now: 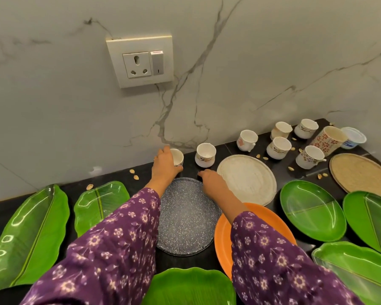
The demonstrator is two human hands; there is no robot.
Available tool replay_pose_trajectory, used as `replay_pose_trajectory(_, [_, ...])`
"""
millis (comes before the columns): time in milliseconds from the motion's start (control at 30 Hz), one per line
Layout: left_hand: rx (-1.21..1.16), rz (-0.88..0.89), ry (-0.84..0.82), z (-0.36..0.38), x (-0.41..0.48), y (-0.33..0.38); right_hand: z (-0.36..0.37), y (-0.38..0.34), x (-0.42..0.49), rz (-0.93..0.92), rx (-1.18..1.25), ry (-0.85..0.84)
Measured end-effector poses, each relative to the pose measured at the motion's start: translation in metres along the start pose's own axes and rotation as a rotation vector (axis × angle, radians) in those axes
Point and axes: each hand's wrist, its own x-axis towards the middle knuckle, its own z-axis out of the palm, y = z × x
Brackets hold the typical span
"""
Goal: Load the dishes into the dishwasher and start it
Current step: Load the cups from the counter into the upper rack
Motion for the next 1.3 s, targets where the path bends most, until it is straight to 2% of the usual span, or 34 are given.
replay_pose_trajectory(167, [-0.056,0.069,0.060,-0.009,-0.013,0.006,-0.001,0.000,-0.005,-0.011,0.022,-0.009])
replay_pose_trajectory(233, [-0.075,0.111,0.085,-0.016,-0.024,0.011,-0.006,-0.001,-0.006,-0.011,0.031,-0.070])
replay_pose_trajectory(300, [-0.105,0.153,0.112,-0.024,-0.038,0.014,-0.016,-0.001,-0.010,0.010,0.141,-0.139])
replay_pose_trajectory(333, [-0.120,0.176,0.120,-0.027,-0.046,0.016,-0.020,0.000,-0.015,0.038,0.275,-0.127])
replay_pose_trajectory(467, [-0.134,0.254,0.121,-0.037,-0.075,0.019,-0.030,0.000,-0.057,0.219,1.025,0.095])
replay_pose_trajectory(567, [-0.123,0.310,0.087,-0.036,-0.098,0.025,-0.031,0.000,-0.101,0.291,1.425,0.051])
replay_pose_trajectory(700, [-0.183,0.407,-0.003,-0.026,-0.139,0.047,-0.032,0.010,-0.165,0.372,1.826,-0.105])
replay_pose_trajectory(800, [-0.226,0.555,-0.077,-0.017,-0.178,0.068,-0.024,0.018,-0.213,0.425,1.955,-0.073])
replay_pose_trajectory(1000, [-0.273,0.864,-0.239,0.007,-0.274,0.103,0.007,0.036,-0.323,0.518,2.109,0.112])
replay_pose_trajectory(1133, [-0.281,1.015,-0.412,0.030,-0.343,0.118,0.034,0.040,-0.411,0.501,2.306,0.380])
replay_pose_trajectory(1300, [-0.213,1.175,-0.659,0.065,-0.438,0.130,0.074,0.040,-0.525,0.647,2.338,0.774])
